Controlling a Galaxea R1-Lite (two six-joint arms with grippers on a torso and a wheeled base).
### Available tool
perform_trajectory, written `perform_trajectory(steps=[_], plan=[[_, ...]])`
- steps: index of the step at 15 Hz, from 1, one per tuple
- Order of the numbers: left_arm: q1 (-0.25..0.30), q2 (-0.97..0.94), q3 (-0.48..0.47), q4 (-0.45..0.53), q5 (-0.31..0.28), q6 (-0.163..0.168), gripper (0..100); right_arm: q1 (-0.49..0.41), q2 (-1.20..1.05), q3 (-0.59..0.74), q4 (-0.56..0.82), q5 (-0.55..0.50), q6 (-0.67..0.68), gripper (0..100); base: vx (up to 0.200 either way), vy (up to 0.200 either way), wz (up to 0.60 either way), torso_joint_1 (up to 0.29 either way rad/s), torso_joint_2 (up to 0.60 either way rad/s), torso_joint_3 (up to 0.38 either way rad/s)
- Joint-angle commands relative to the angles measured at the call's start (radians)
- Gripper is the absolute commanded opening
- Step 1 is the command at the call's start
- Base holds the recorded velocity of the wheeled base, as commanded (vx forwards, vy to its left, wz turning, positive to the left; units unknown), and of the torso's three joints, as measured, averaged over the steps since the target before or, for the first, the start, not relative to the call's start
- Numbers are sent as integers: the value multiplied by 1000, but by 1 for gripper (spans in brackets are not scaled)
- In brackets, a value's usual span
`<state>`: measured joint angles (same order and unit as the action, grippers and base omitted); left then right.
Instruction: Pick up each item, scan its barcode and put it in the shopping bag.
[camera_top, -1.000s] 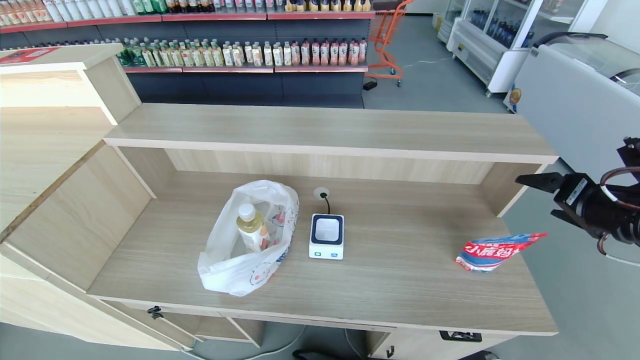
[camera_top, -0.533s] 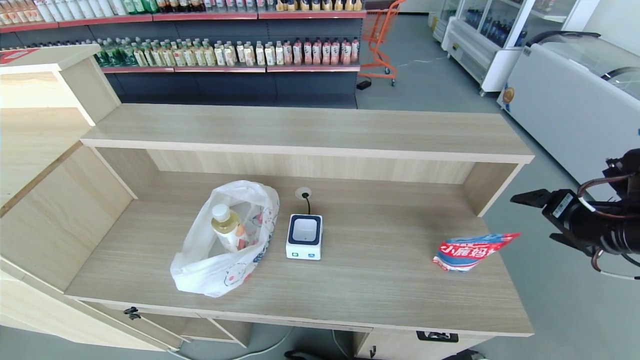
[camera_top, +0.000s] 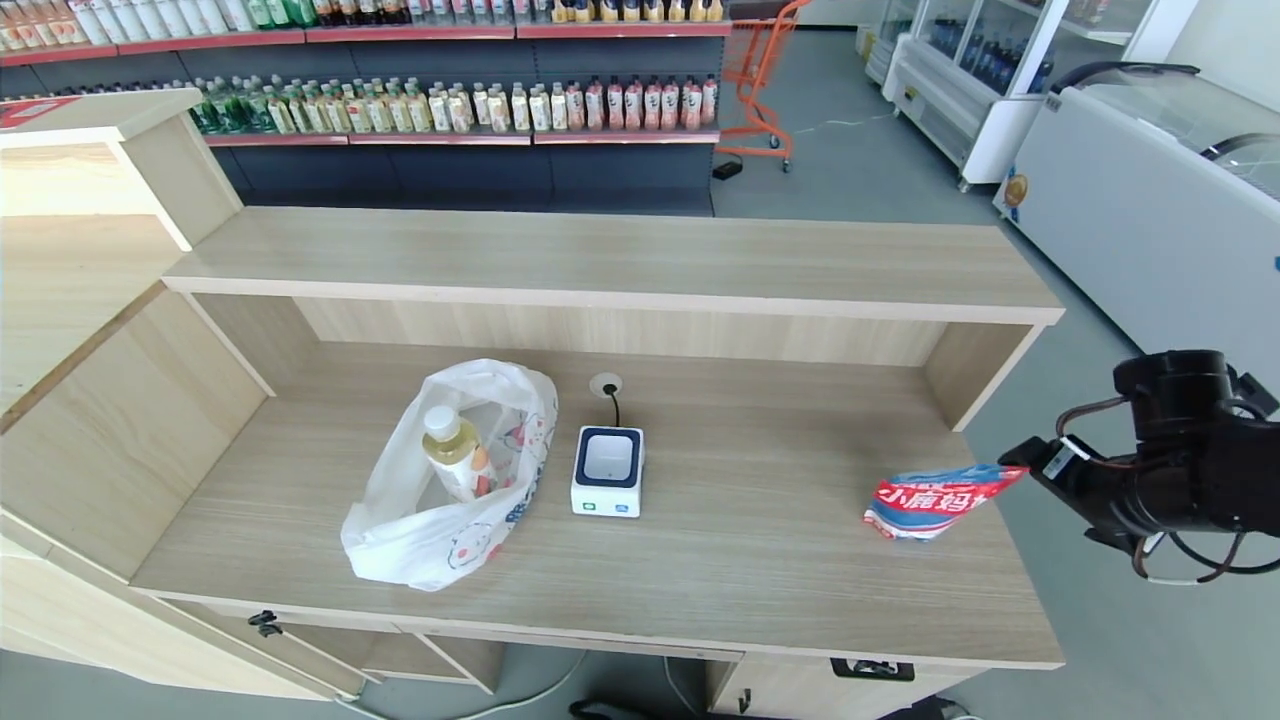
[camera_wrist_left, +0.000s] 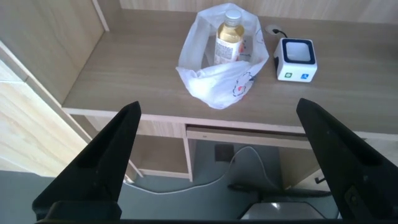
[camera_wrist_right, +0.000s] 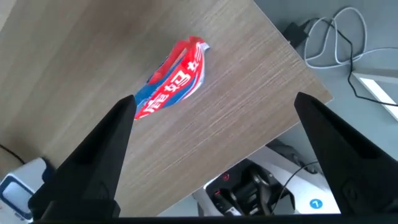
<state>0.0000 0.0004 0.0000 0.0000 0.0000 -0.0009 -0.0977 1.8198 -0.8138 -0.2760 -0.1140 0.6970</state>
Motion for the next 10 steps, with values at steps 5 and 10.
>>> perform_trajectory(steps=[5,10], plan=[[0,0,0,0,0,-1,100,88,279,-163,-60,-6,2,100,0,0,0,0,0,0],[0,0,0,0,0,-1,100,179,194,-169,-55,-7,15,100,0,0,0,0,0,0]])
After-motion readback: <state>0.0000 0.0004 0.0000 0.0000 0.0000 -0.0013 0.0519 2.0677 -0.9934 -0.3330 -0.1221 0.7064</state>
